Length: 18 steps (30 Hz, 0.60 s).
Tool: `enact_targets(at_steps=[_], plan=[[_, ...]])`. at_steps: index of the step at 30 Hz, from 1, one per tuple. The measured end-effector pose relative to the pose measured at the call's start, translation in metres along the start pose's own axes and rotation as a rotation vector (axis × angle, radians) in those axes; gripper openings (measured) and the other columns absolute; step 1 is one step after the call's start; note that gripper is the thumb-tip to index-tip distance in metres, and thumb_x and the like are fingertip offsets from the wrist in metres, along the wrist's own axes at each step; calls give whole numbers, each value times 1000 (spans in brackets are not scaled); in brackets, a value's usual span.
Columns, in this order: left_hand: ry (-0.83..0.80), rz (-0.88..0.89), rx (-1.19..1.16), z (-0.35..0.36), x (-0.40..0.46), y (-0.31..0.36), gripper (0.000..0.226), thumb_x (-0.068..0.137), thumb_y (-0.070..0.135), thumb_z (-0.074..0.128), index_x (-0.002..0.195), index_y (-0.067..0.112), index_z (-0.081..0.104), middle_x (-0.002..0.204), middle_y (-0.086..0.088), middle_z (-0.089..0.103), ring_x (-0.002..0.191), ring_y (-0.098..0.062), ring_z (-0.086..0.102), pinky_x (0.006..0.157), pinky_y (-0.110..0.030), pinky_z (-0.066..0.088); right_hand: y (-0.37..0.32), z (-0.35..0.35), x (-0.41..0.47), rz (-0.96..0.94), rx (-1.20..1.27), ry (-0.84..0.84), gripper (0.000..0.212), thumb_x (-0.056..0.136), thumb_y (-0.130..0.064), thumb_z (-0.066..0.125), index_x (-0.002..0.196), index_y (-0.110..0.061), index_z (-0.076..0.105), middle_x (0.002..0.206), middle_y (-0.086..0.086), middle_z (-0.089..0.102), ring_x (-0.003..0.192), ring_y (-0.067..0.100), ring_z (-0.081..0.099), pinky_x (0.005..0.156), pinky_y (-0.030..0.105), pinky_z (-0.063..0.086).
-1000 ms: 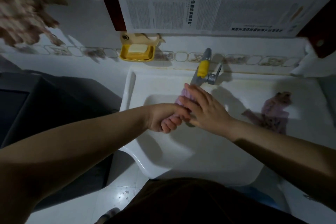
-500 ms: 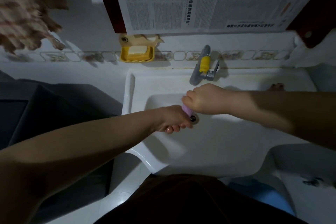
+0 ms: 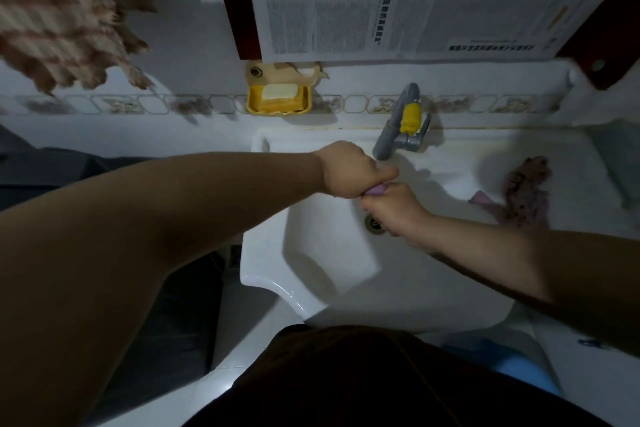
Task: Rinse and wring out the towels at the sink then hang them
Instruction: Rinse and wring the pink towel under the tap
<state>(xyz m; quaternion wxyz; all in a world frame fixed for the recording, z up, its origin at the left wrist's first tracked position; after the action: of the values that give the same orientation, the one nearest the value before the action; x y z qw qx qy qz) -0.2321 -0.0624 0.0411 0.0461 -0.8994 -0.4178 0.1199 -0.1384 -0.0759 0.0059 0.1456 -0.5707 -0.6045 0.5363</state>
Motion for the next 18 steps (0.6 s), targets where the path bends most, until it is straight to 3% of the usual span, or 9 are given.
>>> enact_targets(at_steps=[3,5,7,12,18], plan=[[205,161,113,-13,0,-8,54,95,47,10,120,15,46,79,-14,63,63,-33,60,53,-31,32,-5,7,-7,109,196,1,32,77,-4,57,58,-20,36,41,-4,30,32,9,22,37,15,16],[310,287,124,-20,-4,-10,38,92,41,18,106,15,41,56,-14,56,41,-30,52,44,-26,29,-8,9,-10,145,288,-1,31,79,-6,56,61,-21,36,41,-5,27,33,9,19,38,15,14],[388,361,106,-29,-6,-12,21,91,34,28,96,15,36,46,-12,49,30,-27,42,41,-21,27,-10,11,-12,160,358,1,30,79,-6,56,62,-20,37,44,-3,26,35,10,19,38,15,14],[566,429,144,-36,-10,-14,18,92,30,31,94,13,36,46,-8,47,31,-24,37,43,-19,22,-13,12,-18,172,450,-14,30,79,-5,56,63,-21,35,48,-2,25,38,11,18,37,16,14],[583,362,147,-35,-13,-16,16,89,28,38,95,12,37,50,-9,46,30,-25,40,37,-20,30,-14,17,-24,196,471,-85,19,81,-8,55,73,-19,41,49,-3,26,38,10,20,36,18,15]])
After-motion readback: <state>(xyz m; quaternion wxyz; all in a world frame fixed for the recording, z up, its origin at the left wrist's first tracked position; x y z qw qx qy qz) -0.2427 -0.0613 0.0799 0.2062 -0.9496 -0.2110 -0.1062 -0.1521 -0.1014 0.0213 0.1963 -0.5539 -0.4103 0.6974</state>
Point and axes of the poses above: each hand's wrist, its own x-axis towards the middle knuckle, its own z-axis out of the palm, y = z × x, the point moved 5 cm from there along x, towards the middle knuckle
